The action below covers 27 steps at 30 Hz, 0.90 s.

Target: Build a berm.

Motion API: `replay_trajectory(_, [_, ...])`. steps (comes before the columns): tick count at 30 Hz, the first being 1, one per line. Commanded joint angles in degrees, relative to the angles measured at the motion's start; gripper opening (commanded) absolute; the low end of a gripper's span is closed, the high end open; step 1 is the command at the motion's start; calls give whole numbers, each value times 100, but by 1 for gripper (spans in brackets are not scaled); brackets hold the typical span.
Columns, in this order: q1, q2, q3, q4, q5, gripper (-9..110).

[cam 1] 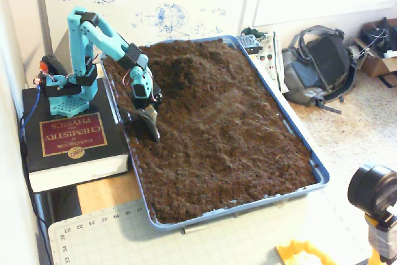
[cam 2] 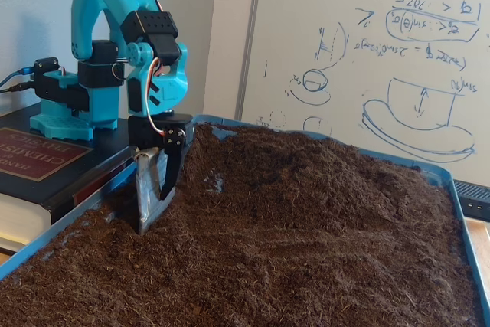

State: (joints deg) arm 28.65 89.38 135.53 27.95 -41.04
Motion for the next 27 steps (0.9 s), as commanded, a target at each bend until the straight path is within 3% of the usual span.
replay_trajectory(1, [-264, -35, -580, -114, 211, 1])
replay_trajectory(16, [-1362, -1266, -1881, -141, 1248, 1])
replay_trajectory(27, [-1547, -1248, -2584, -141, 1670, 1])
